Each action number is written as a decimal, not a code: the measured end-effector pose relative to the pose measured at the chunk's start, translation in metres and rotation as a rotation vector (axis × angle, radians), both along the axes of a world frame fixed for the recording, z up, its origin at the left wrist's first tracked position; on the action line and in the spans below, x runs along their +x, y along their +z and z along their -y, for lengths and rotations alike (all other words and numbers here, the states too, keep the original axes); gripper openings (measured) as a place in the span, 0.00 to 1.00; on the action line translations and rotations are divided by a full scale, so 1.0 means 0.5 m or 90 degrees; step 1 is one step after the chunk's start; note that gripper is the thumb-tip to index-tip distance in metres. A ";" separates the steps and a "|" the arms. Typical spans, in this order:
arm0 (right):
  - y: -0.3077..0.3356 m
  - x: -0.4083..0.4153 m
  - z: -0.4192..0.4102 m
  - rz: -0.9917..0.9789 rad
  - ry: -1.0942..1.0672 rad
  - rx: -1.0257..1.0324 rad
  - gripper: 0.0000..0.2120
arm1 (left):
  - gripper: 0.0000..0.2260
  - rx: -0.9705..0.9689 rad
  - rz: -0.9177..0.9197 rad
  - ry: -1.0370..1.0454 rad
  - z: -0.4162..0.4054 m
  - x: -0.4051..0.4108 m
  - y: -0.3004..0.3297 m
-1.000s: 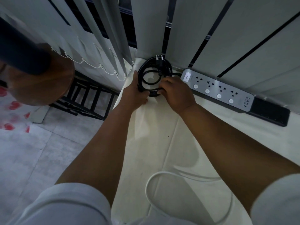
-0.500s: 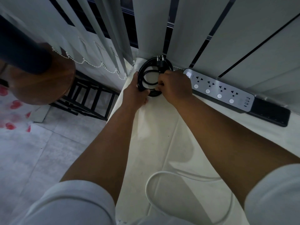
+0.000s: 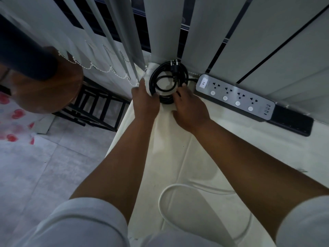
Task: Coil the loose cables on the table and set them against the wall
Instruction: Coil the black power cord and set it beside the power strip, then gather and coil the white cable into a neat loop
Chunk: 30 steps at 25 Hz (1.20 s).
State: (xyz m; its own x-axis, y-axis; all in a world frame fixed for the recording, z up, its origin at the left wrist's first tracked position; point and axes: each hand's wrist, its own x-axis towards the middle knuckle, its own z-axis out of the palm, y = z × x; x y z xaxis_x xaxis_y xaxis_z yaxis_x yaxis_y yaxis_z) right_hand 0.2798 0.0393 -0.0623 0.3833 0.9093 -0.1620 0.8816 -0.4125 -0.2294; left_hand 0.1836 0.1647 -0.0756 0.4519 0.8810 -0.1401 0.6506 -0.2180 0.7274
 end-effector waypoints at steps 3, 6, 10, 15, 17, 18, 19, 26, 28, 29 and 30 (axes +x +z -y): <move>-0.007 -0.019 0.012 -0.001 -0.022 -0.014 0.32 | 0.28 0.160 -0.069 -0.157 0.037 -0.010 0.001; -0.013 -0.031 0.032 -0.010 -0.033 -0.036 0.36 | 0.28 0.165 -0.136 -0.260 0.054 -0.025 -0.010; -0.005 -0.040 0.053 -0.025 -0.033 -0.044 0.37 | 0.29 0.167 -0.175 -0.291 0.066 -0.047 -0.012; 0.023 -0.066 0.114 -0.034 -0.069 -0.031 0.37 | 0.30 0.168 -0.199 -0.341 0.116 -0.070 0.014; 0.034 -0.081 0.159 -0.037 -0.093 -0.028 0.38 | 0.30 0.175 -0.203 -0.383 0.152 -0.080 0.027; 0.039 -0.086 0.185 -0.038 -0.107 -0.025 0.37 | 0.30 0.179 -0.204 -0.403 0.172 -0.085 0.032; 0.044 -0.090 0.213 -0.040 -0.122 -0.021 0.37 | 0.30 0.184 -0.204 -0.420 0.194 -0.090 0.037; 0.060 -0.140 0.454 -0.037 -0.242 -0.038 0.36 | 0.30 0.168 -0.200 -0.561 0.393 -0.127 0.046; 0.057 -0.159 0.526 -0.049 -0.282 -0.045 0.35 | 0.30 0.173 -0.201 -0.621 0.455 -0.141 0.045; 0.056 -0.169 0.562 -0.054 -0.302 -0.049 0.35 | 0.30 0.182 -0.196 -0.653 0.485 -0.149 0.045; 0.054 -0.178 0.594 -0.055 -0.313 -0.054 0.34 | 0.29 0.190 -0.189 -0.681 0.512 -0.156 0.044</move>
